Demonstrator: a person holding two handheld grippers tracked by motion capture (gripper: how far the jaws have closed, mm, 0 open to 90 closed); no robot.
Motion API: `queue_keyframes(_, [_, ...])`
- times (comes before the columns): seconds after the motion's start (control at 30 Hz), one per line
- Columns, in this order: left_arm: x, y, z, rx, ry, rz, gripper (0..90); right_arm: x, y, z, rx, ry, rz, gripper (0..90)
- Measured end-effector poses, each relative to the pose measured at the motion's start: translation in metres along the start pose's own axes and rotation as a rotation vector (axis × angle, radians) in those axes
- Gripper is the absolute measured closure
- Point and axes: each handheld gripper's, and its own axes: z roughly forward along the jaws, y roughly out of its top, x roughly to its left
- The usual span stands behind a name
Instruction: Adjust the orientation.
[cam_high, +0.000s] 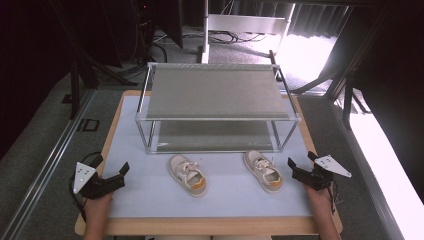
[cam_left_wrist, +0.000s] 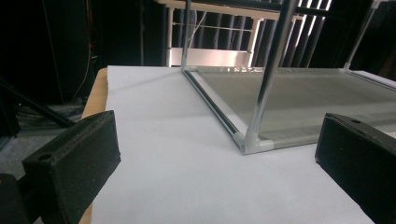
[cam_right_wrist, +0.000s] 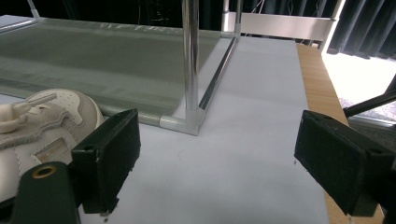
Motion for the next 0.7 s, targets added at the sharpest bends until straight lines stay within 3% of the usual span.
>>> queue_keyframes(0.2, [-0.0018, 0.0005, 0.0009, 0.021, -0.037, 0.021, 0.0, 0.0054, 0.0001, 0.0005, 0.004, -0.009, -0.052, 13.9])
queue_keyframes(0.3, [0.0007, 0.0014, 0.0016, 0.045, -0.078, 0.002, 0.0, 0.0056, -0.0001, -0.0004, 0.000, 0.005, -0.062, 13.9])
queue_keyframes(0.37, [0.0040, 0.0028, 0.0036, 0.083, -0.110, -0.026, 0.0, 0.0045, -0.0003, -0.0004, -0.005, 0.010, -0.053, 13.9])
queue_keyframes(0.47, [0.0057, 0.0040, 0.0045, 0.106, -0.142, -0.032, 0.0, 0.0034, -0.0001, -0.0003, -0.002, 0.017, -0.044, 13.9])
queue_keyframes(0.6, [0.0025, 0.0069, 0.0087, 0.191, -0.187, -0.001, 0.0, 0.0047, 0.0002, 0.0008, 0.008, 0.024, -0.060, 13.9])
queue_keyframes(0.7, [0.0023, 0.0086, 0.0100, 0.246, -0.191, 0.016, 0.0, 0.0063, 0.0002, 0.0008, 0.010, 0.023, -0.075, 13.9])
